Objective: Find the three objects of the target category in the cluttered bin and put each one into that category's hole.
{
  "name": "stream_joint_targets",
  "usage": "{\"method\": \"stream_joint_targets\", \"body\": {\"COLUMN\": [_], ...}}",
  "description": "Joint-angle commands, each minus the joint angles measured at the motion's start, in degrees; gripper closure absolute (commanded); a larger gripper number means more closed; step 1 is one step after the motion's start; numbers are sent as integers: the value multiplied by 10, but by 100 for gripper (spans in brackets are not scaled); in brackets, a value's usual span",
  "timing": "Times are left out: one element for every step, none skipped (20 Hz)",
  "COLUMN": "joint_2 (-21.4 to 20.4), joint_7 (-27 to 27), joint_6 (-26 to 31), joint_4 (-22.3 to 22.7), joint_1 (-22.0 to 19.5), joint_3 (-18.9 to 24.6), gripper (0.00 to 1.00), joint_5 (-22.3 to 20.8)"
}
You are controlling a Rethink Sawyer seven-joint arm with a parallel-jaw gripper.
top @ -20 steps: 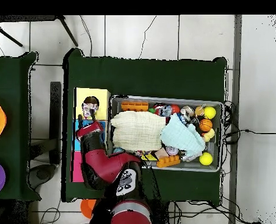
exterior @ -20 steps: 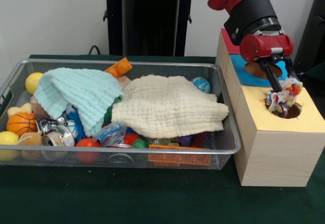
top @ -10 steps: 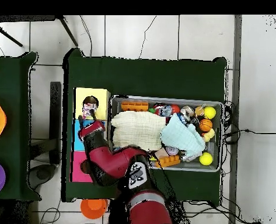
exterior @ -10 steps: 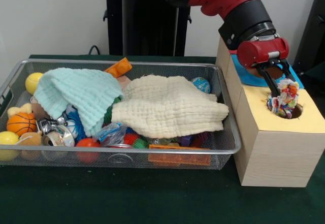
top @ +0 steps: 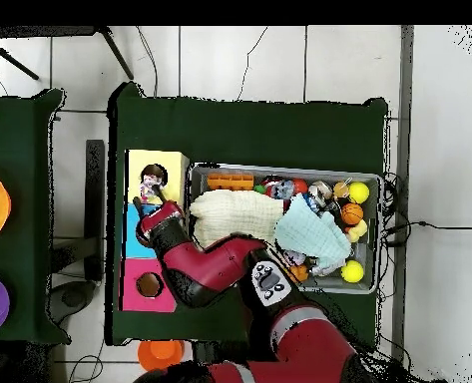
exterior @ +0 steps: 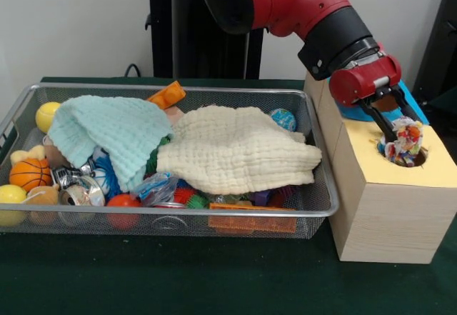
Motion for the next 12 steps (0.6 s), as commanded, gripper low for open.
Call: {"method": "stream_joint_targets", "body": {"joint_2": [93,94,91,89,83,80,73,71,70,70,71,72], "joint_7": [95,90,81,77,68,62,51,45,32,22,12,3], "joint_6": [198,206,221,224,236,243,264,278,313,337,362,381], "joint_4": [-30,-31,-31,-32,-32,-34,-36,-38,-44,-50,-55,-59], "joint_1": [-6,-6,-5,-1,1,6,7,6,2,-4,-9,-12], "joint_3": [65,64,61,55,50,43,42,43,49,56,62,66], "gripper": [0,0,0,0,0,0,0,0,0,0,0,0], "joint_5": [-32,-28,-20,-13,-8,-1,3,6,13,19,24,28]}}
